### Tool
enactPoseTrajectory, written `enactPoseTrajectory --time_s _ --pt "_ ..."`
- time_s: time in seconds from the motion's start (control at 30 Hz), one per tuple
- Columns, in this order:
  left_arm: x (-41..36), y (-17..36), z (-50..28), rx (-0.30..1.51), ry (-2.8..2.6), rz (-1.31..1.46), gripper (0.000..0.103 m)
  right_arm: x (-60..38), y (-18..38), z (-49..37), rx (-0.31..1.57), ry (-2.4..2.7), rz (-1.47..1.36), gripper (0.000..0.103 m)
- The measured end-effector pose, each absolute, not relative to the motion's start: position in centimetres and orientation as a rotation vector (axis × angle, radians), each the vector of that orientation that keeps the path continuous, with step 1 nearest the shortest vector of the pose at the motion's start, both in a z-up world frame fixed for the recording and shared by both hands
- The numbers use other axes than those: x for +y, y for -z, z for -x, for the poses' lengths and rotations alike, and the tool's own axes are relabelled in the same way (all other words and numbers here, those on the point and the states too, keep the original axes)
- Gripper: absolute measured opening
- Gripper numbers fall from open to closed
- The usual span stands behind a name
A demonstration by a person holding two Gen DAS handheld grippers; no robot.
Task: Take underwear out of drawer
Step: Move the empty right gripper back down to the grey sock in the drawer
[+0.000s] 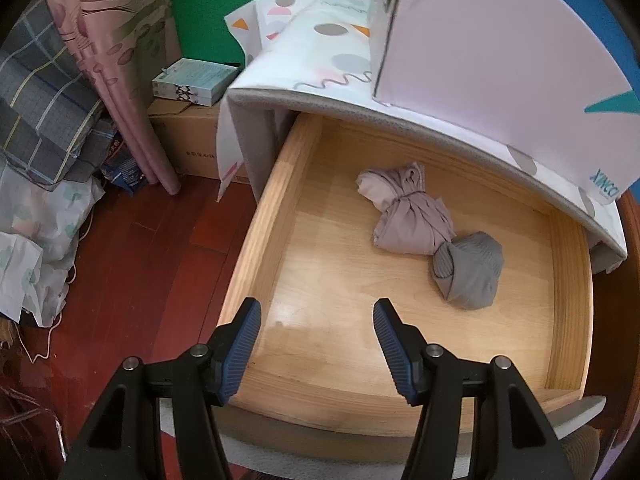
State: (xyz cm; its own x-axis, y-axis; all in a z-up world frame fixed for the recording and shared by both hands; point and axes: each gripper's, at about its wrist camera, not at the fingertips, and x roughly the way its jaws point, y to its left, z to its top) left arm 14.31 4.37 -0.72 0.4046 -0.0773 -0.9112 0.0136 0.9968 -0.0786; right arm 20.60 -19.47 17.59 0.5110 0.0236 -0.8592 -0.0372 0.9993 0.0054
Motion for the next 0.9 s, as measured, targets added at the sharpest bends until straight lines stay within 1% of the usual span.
enactPoseTrajectory --time_s 0.17,0.3,0.37,0.53,0.67,0.8,0.9 --pt "5.5 0.3 -14.0 1.129 0.036 0.118 0.060 -18.2 -15.8 -16.6 1.054 -0.122 0.045 0.059" --pt "6.5 0.0 -13.8 1.113 0.011 0.165 0.060 -16.4 -11.7 -14.2 1.113 -0.221 0.078 0.058" --pt "7.1 -0.1 -13.7 1.106 -0.002 0.194 0.060 -15.0 -9.2 -13.7 1.145 -0.279 0.114 0.056" --pt "8.4 -0.2 -13.4 1.098 -0.049 0.248 0.060 -12.4 -3.4 -14.4 1.216 -0.385 0.153 0.053" --pt "9.1 -0.4 -13.1 1.088 -0.084 0.265 0.060 -10.7 0.1 -15.7 1.228 -0.420 0.215 0.051" --pt "9.9 -0.3 -12.8 1.096 -0.126 0.293 0.060 -9.9 2.3 -16.7 1.234 -0.448 0.255 0.051" --pt "10.2 -0.2 -12.8 1.103 -0.125 0.307 0.060 -8.8 3.9 -17.2 1.229 -0.474 0.336 0.051"
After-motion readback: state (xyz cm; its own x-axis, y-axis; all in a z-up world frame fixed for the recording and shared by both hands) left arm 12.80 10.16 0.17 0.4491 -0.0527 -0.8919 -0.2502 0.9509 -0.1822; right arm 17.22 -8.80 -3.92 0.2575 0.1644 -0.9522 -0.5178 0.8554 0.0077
